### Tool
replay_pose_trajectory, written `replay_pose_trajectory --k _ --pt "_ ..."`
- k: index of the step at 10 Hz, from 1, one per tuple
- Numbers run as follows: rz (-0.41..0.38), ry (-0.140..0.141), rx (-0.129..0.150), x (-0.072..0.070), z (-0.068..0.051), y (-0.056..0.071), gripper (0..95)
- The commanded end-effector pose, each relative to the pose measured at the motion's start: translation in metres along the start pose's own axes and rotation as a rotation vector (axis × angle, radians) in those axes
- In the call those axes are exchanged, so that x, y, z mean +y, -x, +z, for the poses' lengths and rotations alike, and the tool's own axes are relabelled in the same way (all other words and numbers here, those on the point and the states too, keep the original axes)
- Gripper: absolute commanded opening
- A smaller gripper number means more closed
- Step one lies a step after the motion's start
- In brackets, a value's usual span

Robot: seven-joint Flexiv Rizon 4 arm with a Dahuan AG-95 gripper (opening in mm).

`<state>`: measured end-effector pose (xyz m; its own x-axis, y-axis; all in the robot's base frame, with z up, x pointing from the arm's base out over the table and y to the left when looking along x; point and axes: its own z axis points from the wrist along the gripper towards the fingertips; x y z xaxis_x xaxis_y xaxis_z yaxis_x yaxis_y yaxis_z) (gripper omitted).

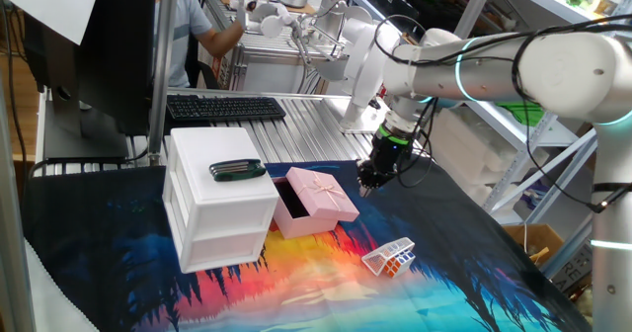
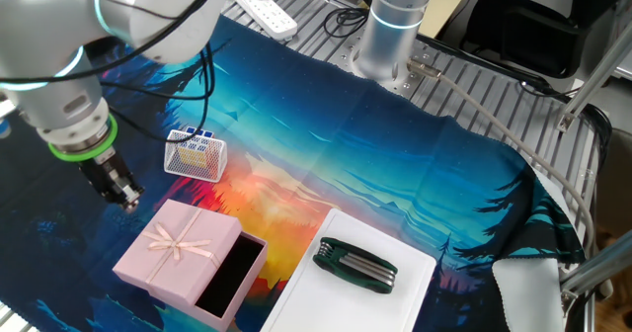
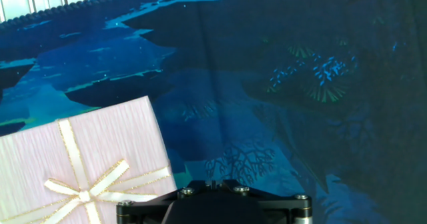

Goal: Slide the outer casing onto the gift box

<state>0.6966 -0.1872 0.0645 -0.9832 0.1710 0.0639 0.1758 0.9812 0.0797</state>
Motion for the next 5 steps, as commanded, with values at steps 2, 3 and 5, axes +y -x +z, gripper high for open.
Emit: replay_pose_trajectory --k 2,3,5 --pt "0.006 -0.027 0.007 -0.001 -0.0001 -0.0008 0.0" --pt "0.008 -0.029 0.01 -0.001 -0.0001 -0.0008 0.0" --pt "0.009 -0.028 0.017 -0.001 -0.0001 -0.0008 0.0"
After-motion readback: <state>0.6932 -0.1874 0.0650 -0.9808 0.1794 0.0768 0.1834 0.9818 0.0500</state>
